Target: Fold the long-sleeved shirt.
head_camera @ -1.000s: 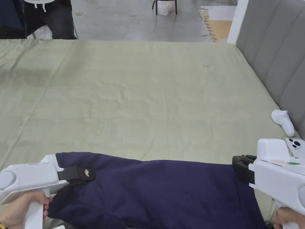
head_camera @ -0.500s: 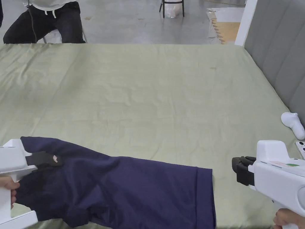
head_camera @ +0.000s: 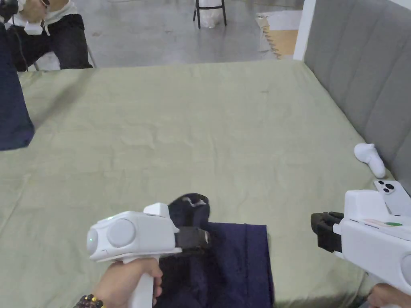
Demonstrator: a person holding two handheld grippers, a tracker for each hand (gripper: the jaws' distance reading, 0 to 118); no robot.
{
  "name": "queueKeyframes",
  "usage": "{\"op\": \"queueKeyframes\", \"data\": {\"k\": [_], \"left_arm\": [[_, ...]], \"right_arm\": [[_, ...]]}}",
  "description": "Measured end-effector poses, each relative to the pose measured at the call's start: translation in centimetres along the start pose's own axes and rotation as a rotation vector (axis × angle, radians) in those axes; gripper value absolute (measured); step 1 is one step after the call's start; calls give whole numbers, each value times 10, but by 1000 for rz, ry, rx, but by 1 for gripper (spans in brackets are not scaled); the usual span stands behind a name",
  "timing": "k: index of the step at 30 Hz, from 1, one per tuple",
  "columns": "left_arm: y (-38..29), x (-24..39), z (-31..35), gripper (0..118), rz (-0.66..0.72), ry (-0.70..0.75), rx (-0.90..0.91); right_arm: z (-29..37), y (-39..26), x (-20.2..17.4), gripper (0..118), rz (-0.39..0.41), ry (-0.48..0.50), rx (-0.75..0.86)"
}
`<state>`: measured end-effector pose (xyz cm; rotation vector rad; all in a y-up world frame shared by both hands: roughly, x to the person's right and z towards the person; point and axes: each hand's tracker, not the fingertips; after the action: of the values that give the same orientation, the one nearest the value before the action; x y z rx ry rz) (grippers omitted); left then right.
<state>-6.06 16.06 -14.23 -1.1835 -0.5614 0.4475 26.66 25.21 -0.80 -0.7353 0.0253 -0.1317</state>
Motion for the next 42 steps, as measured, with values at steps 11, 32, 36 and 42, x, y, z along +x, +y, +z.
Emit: {"op": "queueKeyframes", "data": {"k": [11,32,36,42], "left_arm": [[-2,6,14,47,46,-159,37],[-46,-3,-88,4,51,-116,-65],[-42,-5,-91,4,115,-191,-76],[-30,-3,-31,4,11,-178,22]], "right_arm": [[20,-9,35,0,-51,-74,9],[-2,-13,-2,0,7,0,-45],[-7,-15,-9,0,15,5,-68],[-44,-12,-50,0,-37,223,-106]]}}
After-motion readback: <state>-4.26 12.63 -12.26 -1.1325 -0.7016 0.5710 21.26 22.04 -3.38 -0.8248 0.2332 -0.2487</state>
